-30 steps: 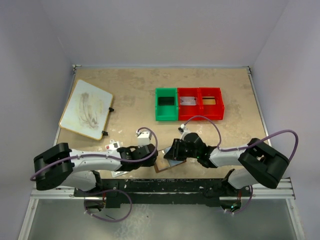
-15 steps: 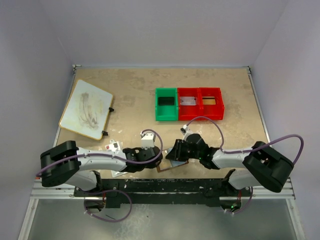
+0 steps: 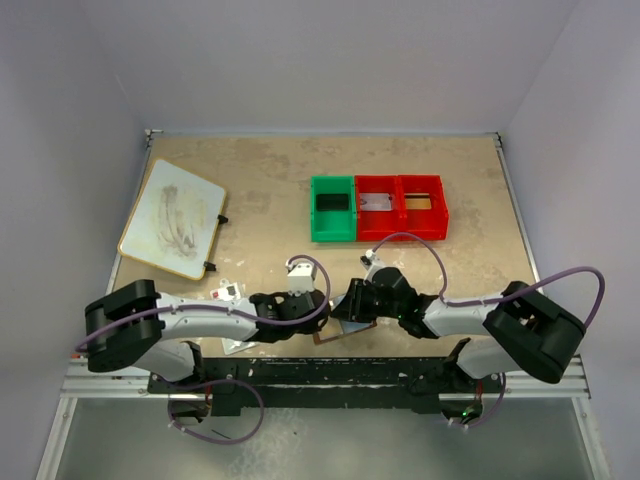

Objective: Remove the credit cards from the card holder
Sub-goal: Remove the credit card from the card holder.

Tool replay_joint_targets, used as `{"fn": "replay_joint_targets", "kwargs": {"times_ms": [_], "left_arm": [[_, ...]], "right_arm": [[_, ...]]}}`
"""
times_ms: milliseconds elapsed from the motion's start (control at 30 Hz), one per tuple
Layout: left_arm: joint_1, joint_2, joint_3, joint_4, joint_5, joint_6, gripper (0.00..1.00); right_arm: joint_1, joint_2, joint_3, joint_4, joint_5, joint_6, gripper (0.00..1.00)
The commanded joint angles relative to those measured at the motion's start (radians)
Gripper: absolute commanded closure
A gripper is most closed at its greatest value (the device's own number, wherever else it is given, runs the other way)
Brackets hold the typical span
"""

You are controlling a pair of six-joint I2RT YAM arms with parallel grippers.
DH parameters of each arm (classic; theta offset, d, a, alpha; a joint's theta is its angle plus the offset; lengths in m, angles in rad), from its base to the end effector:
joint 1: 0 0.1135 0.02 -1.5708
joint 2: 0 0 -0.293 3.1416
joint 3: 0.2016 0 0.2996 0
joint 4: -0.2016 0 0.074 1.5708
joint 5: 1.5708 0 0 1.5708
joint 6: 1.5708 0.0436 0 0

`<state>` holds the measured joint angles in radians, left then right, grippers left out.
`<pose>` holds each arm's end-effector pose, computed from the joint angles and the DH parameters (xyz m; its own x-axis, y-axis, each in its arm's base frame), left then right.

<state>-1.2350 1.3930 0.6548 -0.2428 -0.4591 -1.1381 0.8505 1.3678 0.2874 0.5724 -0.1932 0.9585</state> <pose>0.1133 -0.2661 0.1547 -0.8095 -0.1504 -0.5676 0.0723 0.9338 -0.3505 0.1613 0.1965 0.1130 -0.8786 0.2164 -0.4257 -0.2250 0.5988 0.7687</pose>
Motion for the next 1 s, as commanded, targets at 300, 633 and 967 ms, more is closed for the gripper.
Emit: {"fn": "replay_joint_targets", "kwargs": {"times_ms": [300,633,967], "left_arm": [[-0.011,0.071,-0.031,0.037,0.005,-0.04,1.0],[-0.031,0.051,-0.074,0.028,0.004,-0.061,1.0],[-0.048,0.052,-0.093,0.031,0.001,-0.077,1.0]], "right_arm": [[0.002,-0.011,-0.018,-0.042,0.01,-0.006,0.67],[0.002,-0.018,-0.073,0.028,-0.004,0.057,0.68],[0.002,0.052,-0.057,0.169,-0.056,0.078,0.79]]}}
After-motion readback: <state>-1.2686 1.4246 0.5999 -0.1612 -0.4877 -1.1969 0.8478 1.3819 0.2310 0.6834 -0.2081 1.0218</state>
